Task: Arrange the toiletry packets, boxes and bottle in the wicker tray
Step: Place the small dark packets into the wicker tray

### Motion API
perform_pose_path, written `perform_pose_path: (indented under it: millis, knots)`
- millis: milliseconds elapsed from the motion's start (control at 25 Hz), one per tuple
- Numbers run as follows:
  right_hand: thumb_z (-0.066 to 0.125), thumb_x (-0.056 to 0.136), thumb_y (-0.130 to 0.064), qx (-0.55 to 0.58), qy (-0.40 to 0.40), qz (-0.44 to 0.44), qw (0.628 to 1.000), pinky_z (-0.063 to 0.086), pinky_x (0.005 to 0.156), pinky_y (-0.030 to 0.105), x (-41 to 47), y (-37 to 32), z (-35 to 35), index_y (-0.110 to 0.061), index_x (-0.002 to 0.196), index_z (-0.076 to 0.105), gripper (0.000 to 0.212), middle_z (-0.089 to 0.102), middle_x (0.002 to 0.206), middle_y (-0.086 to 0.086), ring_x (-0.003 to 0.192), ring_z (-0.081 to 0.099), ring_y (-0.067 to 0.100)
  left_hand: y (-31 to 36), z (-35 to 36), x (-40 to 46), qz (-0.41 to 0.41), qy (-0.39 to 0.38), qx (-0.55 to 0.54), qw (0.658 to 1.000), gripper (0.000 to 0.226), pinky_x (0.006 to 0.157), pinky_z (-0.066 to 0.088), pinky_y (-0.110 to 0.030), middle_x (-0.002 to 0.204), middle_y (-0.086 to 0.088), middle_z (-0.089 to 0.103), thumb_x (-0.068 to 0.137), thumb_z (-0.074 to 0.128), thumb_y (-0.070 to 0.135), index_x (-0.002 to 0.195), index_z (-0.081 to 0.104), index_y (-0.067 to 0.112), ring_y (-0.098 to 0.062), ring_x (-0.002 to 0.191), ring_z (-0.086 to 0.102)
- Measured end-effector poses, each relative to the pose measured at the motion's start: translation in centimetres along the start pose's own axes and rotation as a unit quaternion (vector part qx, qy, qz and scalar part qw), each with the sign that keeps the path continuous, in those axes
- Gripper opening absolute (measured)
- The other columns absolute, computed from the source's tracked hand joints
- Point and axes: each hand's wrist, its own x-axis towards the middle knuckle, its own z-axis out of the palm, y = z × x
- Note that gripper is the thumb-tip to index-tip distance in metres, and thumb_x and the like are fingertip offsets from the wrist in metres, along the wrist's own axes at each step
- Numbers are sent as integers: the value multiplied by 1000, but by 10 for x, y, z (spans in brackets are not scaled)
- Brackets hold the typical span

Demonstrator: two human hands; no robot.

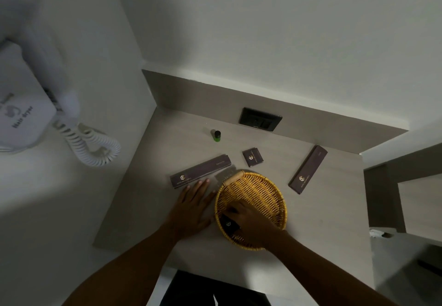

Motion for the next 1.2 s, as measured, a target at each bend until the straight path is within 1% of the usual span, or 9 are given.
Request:
perform_pose_path:
  millis: [240,320,440,560,680,800,960,1080,1200]
  knots:
    - [58,89,-37,24,-30,2,999,34,111,46,-1,1,-16,-19,139,38,57,39,147,12,134,32,30,-2,9,-1,-3,11,-9,1000,75,117,20,-53,165,-16,23,97,34,65,157,27,21,-36,151,21]
    - [51,91,-46,75,66,39,994,38,107,45,-7,15,-30,-20,136,43,52,45,143,11,132,39,28,-4,13,-1,-4,13,-13,1000,76,118,19,-53,165,-15,20,96,37,65,157,27,22,-35,152,20]
    - [52,91,-30,104,230,137,958,43,97,36,1,63,-65,-22,132,45,42,52,133,8,119,47,23,-4,17,0,-3,26,-16,1000,79,118,19,-52,165,-15,20,92,48,64,156,29,23,-35,151,23]
    - [64,83,-15,47,136,184,972,39,102,42,31,108,-90,-18,142,32,66,39,146,12,127,40,30,-3,20,0,-9,41,-16,999,81,118,21,-53,167,-13,18,89,49,63,157,27,24,-33,152,19]
    - [66,85,-18,-15,25,150,988,37,107,49,60,128,-91,-20,147,21,77,24,156,12,134,32,33,-4,21,0,-5,57,-10,998,81,120,21,-53,167,-12,16,91,45,64,158,24,23,-32,153,16]
    - [69,82,-11,-10,64,158,985,45,99,46,68,134,-95,-15,139,36,66,39,142,18,119,46,35,-5,22,-1,-5,60,-13,998,82,121,18,-52,168,-12,15,92,43,66,159,21,24,-32,154,15]
    - [72,78,-12,77,178,127,973,43,96,34,27,117,-111,-12,128,49,55,50,128,15,113,50,29,-5,21,0,-8,43,-17,999,84,120,17,-51,167,-12,15,88,50,64,158,23,25,-32,153,17]
    - [72,78,-18,121,125,65,983,39,96,25,-19,77,-91,-21,129,46,57,52,126,5,113,49,16,-5,19,0,-8,36,-19,999,82,119,17,-51,166,-14,17,88,49,64,157,26,24,-34,152,21]
    - [70,81,-13,111,53,70,990,44,98,27,-38,48,-42,-19,131,47,55,51,135,6,123,48,21,-6,19,-1,-2,40,-30,999,78,121,16,-51,167,-13,16,93,41,64,158,22,24,-31,154,12]
